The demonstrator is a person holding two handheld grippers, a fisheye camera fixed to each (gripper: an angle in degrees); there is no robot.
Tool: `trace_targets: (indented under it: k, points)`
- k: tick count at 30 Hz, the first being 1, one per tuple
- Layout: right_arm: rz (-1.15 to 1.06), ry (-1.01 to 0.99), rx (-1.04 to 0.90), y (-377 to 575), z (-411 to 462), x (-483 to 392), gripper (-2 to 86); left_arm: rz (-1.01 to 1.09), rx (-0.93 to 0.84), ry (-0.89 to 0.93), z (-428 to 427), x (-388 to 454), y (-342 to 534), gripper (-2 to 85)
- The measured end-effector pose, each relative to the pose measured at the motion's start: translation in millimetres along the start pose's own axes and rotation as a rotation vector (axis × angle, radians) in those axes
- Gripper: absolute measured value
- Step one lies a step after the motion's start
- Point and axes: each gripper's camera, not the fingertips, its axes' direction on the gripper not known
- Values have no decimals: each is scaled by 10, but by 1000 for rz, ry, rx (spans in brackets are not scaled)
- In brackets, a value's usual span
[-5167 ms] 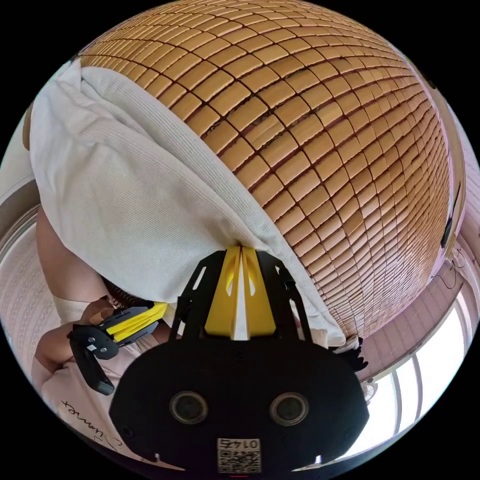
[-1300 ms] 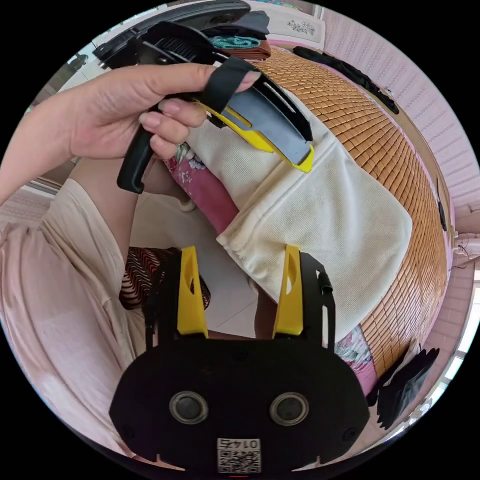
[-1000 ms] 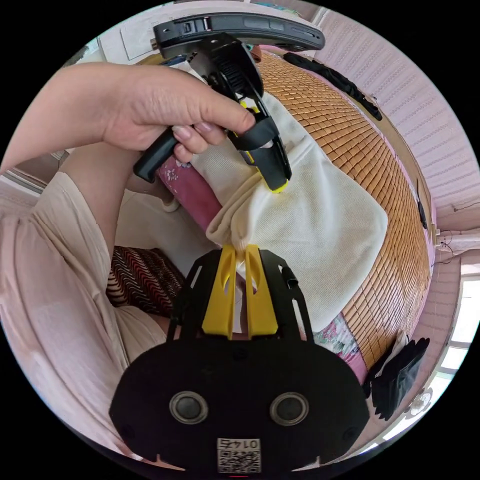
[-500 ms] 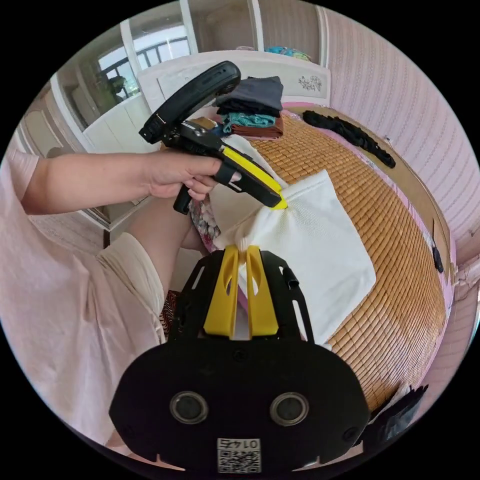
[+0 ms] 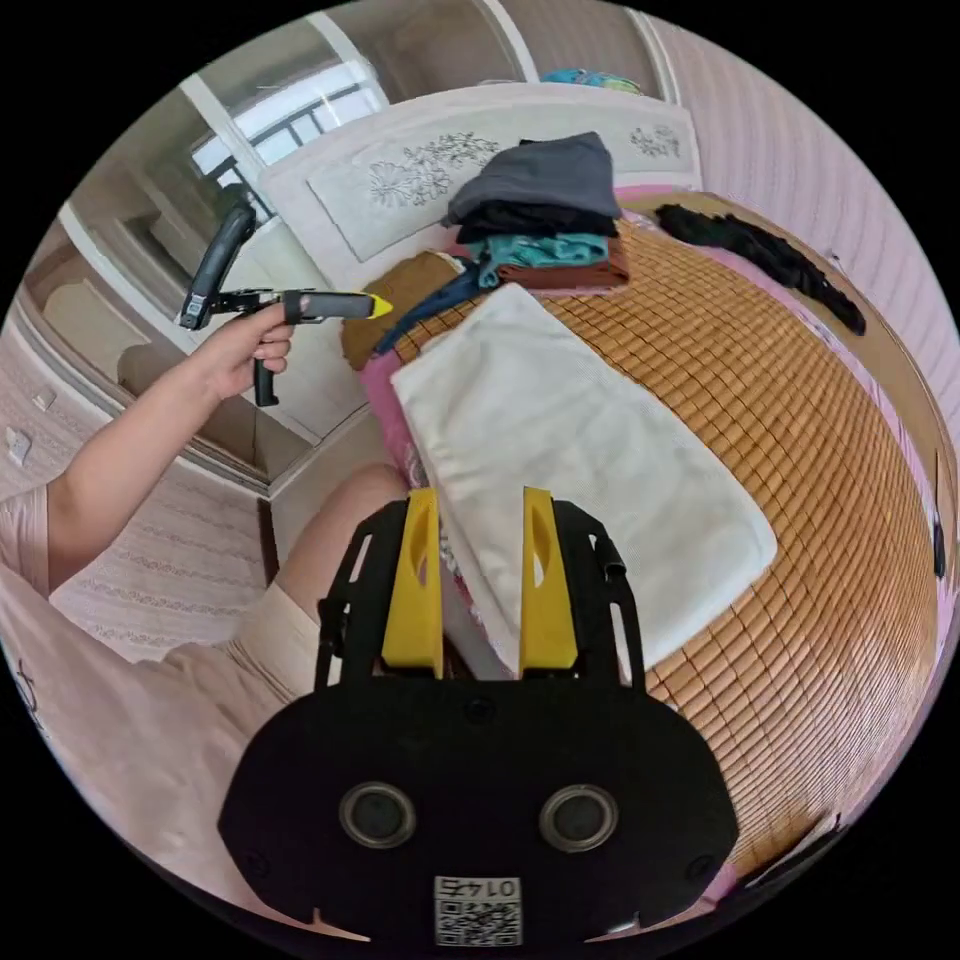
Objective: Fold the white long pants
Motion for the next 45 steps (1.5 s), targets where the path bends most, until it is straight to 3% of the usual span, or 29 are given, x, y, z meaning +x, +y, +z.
trace_targets:
  k: [3,6,12,15,18,22,26,31,35,40,45]
  points:
    - [281,15,1,688,-111,744,132,26,-89,111,444,313,323,78]
    - [428,16,4,1199,-150,1084,124,94,-116,245,644,802,635,78]
    - [385,-1,43,1278,-81,1030,128,449,-127,384,563,2188,1355,90]
    - [277,15,30,1117,10,902,107,572,-80,333,503,2670,1609,91]
    - [213,71,-87,1043,245,786,87,551,-50,315,530,2785,1502,86]
    - [133,171,-105,1075,287,643,44,546,-71,342,703,2931,1135,84]
    - [71,216,-119,1153,281,572,12,570,-122,236,1130,3351,821,82]
    - [47,171,-183,1373,449,517,5,573,-254,87,1776,3514,966,27]
    - [41,206,-211,1523,603,511,6,517,-279,149,2012,3393,1147,5]
    - [133,50,-130,1581,283,905,23,589,-207,163,1633,3458,1420,57]
    - [343,24,65,1701,-197,1711,58,811,-74,290,794,3458,2572,71]
